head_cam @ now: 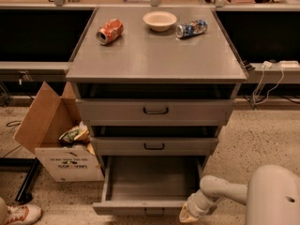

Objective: Close bottom drawer

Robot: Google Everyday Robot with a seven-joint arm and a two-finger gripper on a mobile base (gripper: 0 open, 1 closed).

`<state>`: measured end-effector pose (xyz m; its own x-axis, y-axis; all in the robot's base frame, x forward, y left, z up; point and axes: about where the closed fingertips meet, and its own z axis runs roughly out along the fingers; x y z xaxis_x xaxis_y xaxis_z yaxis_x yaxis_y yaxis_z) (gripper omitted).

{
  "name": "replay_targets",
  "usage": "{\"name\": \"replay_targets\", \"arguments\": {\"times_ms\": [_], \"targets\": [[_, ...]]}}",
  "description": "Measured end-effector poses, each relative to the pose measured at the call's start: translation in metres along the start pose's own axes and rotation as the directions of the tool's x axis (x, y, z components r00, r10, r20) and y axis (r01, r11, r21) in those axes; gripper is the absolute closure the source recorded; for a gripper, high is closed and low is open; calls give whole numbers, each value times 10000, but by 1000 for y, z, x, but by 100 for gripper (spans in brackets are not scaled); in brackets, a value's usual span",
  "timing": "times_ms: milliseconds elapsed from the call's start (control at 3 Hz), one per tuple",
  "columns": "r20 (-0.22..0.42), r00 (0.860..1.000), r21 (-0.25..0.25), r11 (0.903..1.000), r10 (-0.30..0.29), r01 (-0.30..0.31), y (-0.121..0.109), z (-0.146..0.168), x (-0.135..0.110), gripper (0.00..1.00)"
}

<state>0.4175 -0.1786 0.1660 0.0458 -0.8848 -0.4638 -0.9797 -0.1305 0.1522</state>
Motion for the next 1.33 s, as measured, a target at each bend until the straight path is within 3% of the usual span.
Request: {"name": "replay_targets", "arguments": {"times_ms": [333, 667, 1333], "targets": [[10, 10000, 62, 10000, 12, -12, -1, 0, 0, 81], [10, 10000, 61, 10000, 12, -12, -1, 0, 0, 50], [10, 10000, 60, 10000, 12, -12, -1, 0, 0, 4]]}}
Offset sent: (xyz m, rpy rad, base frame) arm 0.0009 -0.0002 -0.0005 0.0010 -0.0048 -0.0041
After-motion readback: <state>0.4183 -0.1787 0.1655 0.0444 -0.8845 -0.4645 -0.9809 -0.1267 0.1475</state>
